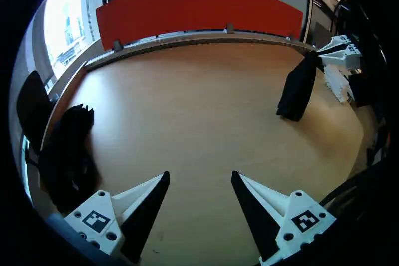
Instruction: Fold towel
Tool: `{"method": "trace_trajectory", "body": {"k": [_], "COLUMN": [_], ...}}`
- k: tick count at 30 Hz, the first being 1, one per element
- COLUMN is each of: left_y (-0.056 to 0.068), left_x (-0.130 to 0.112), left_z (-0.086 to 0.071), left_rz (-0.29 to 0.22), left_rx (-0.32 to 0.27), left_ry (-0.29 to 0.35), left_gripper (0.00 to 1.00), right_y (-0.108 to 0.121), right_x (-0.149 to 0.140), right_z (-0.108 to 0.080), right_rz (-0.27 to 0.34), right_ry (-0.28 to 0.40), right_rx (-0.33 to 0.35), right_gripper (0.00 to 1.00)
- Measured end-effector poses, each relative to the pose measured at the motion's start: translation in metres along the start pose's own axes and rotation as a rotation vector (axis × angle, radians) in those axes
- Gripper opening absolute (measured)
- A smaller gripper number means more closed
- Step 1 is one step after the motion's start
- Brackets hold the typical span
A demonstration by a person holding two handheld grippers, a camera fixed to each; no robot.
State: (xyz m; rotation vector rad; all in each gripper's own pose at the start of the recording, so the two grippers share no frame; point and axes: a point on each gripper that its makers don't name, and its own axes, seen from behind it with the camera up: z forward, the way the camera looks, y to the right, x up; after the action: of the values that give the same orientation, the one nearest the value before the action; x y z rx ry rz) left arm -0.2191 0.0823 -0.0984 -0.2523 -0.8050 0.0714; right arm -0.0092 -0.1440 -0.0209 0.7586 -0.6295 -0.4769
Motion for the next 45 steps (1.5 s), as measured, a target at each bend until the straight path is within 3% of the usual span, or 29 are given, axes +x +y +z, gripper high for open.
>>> {"method": "trace_trajectory", "body": {"k": [14,45], "left_y": [0.003,0.007], "left_x": [0.006,0.010], "left_z": [0.002,0.006], "left_rz": [0.010,0.004], "left_rx": [0.002,0.025], "left_ry": [-0.001,-0.013], "left_gripper": [0.91,0.92], "right_y": [0.052,0.190], "right_x": [-0.014,-0.076], "right_z": [-0.021,-0.065], "right_rz": [0.023,0.031], "right_ry": [-0.011,-0.138], "right_rx": [-0.048,-0.114], "right_gripper": [0.04,0.04]}}
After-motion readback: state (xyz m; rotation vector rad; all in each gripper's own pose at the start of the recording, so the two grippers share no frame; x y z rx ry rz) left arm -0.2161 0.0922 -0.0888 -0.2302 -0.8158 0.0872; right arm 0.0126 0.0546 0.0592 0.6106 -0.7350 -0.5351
